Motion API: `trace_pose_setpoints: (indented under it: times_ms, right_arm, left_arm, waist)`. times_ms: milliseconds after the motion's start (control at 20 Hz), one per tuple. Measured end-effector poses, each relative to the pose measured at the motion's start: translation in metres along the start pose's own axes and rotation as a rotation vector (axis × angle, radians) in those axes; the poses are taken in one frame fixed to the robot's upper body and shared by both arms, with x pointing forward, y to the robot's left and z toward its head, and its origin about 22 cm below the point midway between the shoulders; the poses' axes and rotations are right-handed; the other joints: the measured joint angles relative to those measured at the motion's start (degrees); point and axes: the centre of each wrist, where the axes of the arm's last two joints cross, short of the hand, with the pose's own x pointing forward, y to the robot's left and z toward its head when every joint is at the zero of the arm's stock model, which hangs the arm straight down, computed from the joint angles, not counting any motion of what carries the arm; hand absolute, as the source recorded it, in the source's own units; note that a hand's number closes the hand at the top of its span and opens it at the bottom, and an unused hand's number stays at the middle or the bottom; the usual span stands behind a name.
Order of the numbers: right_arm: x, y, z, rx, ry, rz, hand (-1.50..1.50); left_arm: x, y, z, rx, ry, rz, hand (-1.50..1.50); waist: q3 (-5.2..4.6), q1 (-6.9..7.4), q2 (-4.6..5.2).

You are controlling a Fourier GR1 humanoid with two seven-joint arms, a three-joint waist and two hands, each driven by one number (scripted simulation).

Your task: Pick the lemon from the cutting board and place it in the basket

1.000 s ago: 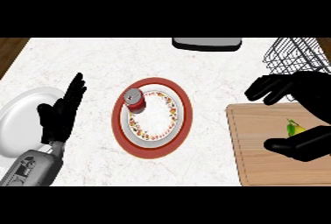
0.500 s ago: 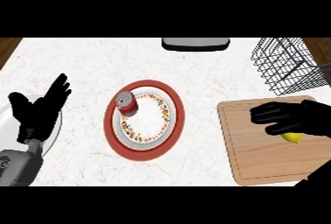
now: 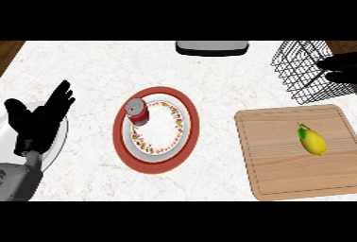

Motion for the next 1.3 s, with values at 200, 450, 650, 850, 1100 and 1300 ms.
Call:
trace_pose_setpoints:
  times_ms: [200, 450, 650, 850, 1100, 1300]
  right_arm:
    - [-0.001, -0.035, 0.007, 0.094, 0.098, 0.059, -1.5]
    - [-0.01, -0.051, 0.012, 0.192, 0.197, 0.082, -1.5]
    - [-0.024, -0.055, 0.022, 0.213, 0.228, 0.054, -1.5]
    - [-0.042, -0.051, 0.035, 0.201, 0.232, 0.004, -1.5]
    - [-0.064, -0.038, 0.052, 0.129, 0.198, -0.052, -1.5]
    - [-0.087, -0.007, 0.06, 0.129, 0.183, -0.069, -1.5]
  left_arm:
    - [0.003, 0.0, -0.004, -0.009, -0.009, 0.004, 0.0]
    - [0.007, -0.005, -0.004, -0.018, -0.013, 0.004, 0.0]
    - [0.008, -0.004, -0.004, -0.016, -0.011, 0.001, 0.0]
    - [0.008, -0.008, -0.005, -0.023, -0.012, 0.005, 0.0]
    - [0.009, -0.006, -0.004, -0.013, -0.016, 0.006, 0.0]
    - [0.005, -0.002, -0.004, -0.016, -0.012, 0.006, 0.0]
  waist:
    - [-0.02, 0.36, 0.21]
    - [0.04, 0.86, 0.39]
    - [0.09, 0.99, 0.48]
    - [0.14, 0.82, 0.6]
    - [0.19, 0.51, 0.49]
    - [0.21, 0.69, 0.6]
